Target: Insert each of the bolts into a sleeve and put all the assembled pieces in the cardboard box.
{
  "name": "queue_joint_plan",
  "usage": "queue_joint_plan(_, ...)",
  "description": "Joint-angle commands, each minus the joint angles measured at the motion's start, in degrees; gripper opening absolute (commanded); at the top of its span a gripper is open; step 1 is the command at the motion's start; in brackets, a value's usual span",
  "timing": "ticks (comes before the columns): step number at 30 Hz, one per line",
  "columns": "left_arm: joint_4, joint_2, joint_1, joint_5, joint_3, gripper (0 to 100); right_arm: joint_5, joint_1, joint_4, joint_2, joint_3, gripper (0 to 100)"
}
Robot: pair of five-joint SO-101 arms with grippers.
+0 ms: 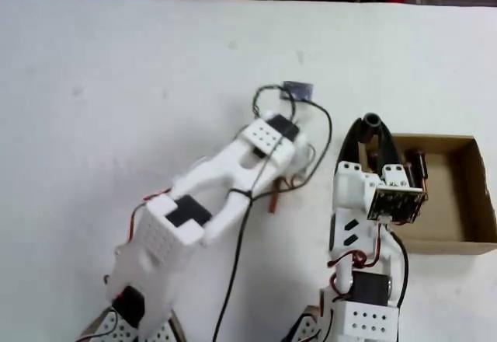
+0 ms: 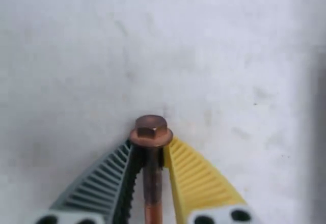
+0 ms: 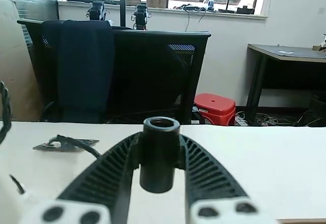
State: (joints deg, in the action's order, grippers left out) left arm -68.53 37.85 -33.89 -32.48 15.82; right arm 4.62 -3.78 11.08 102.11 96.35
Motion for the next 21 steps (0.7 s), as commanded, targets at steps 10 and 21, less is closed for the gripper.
queue_joint_plan(10, -10.99, -0.92, 8.48, 4.40, 9.67, 2, -0.44, 1.80, -0.13, 0.84, 0.44, 1.7)
queue_joint_plan(21, -17.58, -0.31, 15.87, 4.57, 9.49, 2, -0.26, 5.32, 1.98, 0.92, 0.44, 1.7)
